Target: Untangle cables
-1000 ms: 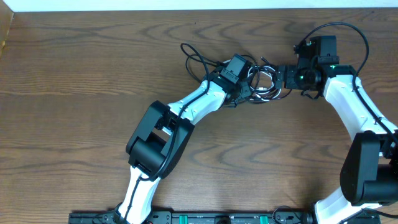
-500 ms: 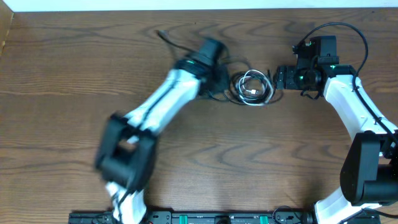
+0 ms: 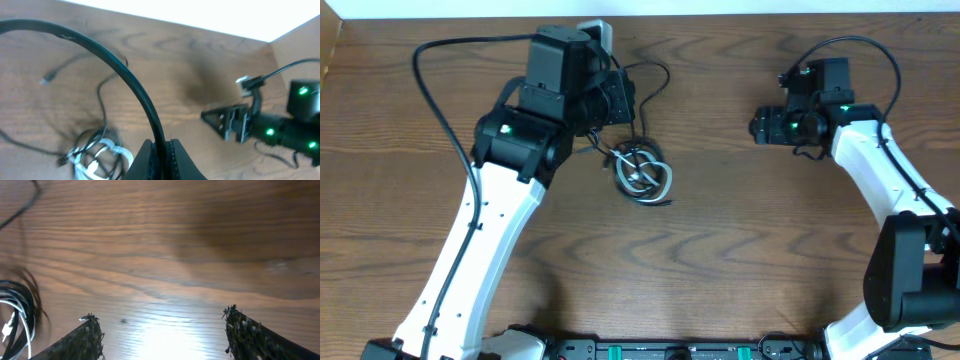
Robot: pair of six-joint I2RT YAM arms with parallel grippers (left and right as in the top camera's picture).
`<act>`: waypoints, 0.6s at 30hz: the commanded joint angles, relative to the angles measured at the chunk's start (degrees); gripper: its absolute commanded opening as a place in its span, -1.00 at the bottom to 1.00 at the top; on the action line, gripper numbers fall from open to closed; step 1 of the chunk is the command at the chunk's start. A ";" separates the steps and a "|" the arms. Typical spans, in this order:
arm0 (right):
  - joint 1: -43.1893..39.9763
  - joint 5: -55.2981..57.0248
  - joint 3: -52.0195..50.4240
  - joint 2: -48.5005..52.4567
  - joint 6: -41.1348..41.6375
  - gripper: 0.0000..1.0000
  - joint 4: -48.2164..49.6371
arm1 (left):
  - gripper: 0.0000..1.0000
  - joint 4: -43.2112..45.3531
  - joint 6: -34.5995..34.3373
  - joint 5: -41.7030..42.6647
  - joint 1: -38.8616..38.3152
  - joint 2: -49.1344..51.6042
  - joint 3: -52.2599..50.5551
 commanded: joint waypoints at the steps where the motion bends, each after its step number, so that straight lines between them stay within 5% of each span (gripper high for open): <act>1: 2.45 -5.60 -0.37 -0.70 3.54 0.54 0.44 | -0.86 2.45 1.36 -0.52 0.28 -1.09 0.42; 8: 6.73 -10.51 -0.42 0.04 16.20 0.46 2.05 | -0.86 7.89 0.02 -0.04 0.28 0.15 0.42; 11: 8.48 -19.02 -0.42 0.70 5.92 0.03 6.45 | -0.86 8.96 -3.85 -0.15 0.31 0.15 0.42; 13: 9.57 -26.64 -0.42 0.87 -3.13 0.21 8.50 | -0.86 9.07 -7.91 -0.92 0.28 0.17 0.42; 18: 9.88 -32.79 -0.42 0.87 -4.83 0.54 13.09 | -0.85 8.87 -13.75 -2.45 0.28 0.17 0.42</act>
